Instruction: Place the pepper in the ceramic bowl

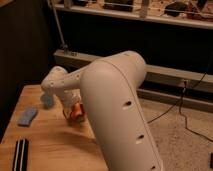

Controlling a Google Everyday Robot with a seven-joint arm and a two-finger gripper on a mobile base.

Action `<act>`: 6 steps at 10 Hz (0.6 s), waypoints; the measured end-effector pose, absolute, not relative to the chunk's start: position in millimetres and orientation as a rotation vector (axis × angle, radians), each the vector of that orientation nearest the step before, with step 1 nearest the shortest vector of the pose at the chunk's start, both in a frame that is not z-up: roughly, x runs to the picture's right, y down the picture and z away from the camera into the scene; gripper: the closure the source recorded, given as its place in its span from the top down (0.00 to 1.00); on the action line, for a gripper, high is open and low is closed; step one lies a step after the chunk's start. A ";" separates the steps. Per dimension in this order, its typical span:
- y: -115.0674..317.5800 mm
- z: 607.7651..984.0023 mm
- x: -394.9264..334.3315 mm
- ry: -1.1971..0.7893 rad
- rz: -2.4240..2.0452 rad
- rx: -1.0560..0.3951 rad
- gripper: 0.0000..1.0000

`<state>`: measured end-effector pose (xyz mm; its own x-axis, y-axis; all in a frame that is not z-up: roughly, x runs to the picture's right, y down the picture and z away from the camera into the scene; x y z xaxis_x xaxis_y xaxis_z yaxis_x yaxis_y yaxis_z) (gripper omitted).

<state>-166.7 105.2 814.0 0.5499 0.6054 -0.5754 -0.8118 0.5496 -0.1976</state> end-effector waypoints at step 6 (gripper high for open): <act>72.1 789.0 -144.4 0.488 0.937 -0.434 0.80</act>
<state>-144.4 72.1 789.0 0.4998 0.6514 -0.5708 -0.8411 0.5224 -0.1403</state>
